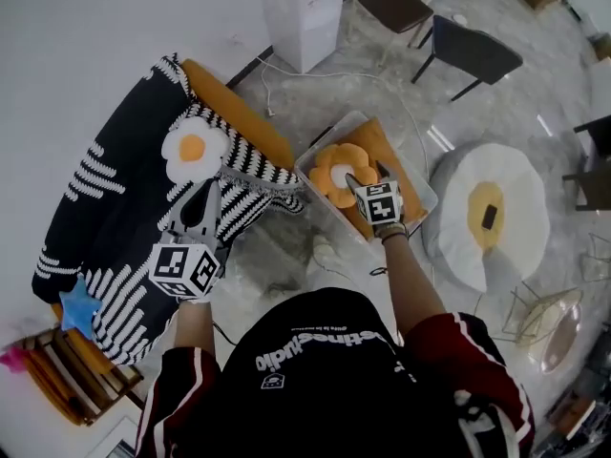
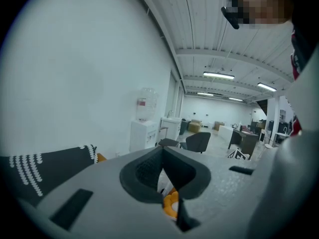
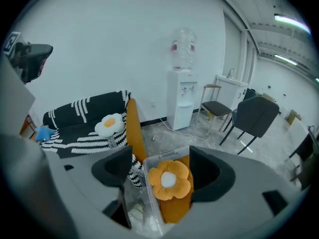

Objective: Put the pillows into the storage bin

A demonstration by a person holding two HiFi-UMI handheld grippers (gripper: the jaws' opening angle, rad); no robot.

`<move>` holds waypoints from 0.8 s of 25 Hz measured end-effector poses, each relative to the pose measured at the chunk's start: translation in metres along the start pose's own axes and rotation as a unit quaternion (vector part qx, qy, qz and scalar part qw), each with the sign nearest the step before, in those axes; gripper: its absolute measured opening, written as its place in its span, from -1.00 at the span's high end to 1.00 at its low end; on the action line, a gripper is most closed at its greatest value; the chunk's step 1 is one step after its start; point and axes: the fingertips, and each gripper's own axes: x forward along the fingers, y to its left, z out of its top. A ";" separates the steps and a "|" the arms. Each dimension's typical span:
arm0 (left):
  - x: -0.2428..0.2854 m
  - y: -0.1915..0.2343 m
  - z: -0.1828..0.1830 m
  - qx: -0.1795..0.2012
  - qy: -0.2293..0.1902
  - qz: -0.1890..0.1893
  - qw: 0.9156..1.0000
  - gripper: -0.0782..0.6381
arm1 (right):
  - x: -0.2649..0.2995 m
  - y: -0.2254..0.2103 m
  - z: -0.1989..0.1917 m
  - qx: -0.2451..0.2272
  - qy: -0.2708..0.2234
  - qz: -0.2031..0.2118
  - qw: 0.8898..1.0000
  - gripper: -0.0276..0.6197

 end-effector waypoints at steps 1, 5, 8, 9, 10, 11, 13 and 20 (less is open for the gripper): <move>-0.012 0.004 0.000 -0.002 -0.005 0.008 1.000 0.77 | -0.002 0.009 0.007 -0.010 -0.004 0.005 1.000 -0.17; -0.064 0.025 -0.002 -0.015 -0.025 0.041 0.999 0.77 | -0.011 0.055 0.032 -0.045 -0.019 0.024 0.999 -0.17; -0.102 0.037 0.000 -0.020 -0.045 0.067 0.997 0.77 | -0.019 0.088 0.049 -0.070 -0.033 0.039 0.996 -0.17; -0.114 0.040 0.001 -0.022 -0.052 0.074 0.996 0.77 | -0.021 0.099 0.055 -0.079 -0.037 0.043 0.995 -0.17; -0.125 0.043 0.002 -0.023 -0.060 0.082 0.995 0.77 | -0.023 0.110 0.061 -0.087 -0.042 0.048 0.994 -0.17; -0.136 0.047 0.004 -0.025 -0.067 0.089 0.993 0.77 | -0.026 0.121 0.067 -0.094 -0.047 0.052 0.993 -0.17; -0.158 0.056 0.006 -0.029 -0.081 0.102 0.991 0.77 | -0.030 0.145 0.078 -0.105 -0.057 0.060 0.991 -0.17; -0.232 0.082 0.015 -0.031 -0.122 0.142 0.982 0.77 | -0.045 0.224 0.100 -0.143 -0.081 0.087 0.983 -0.17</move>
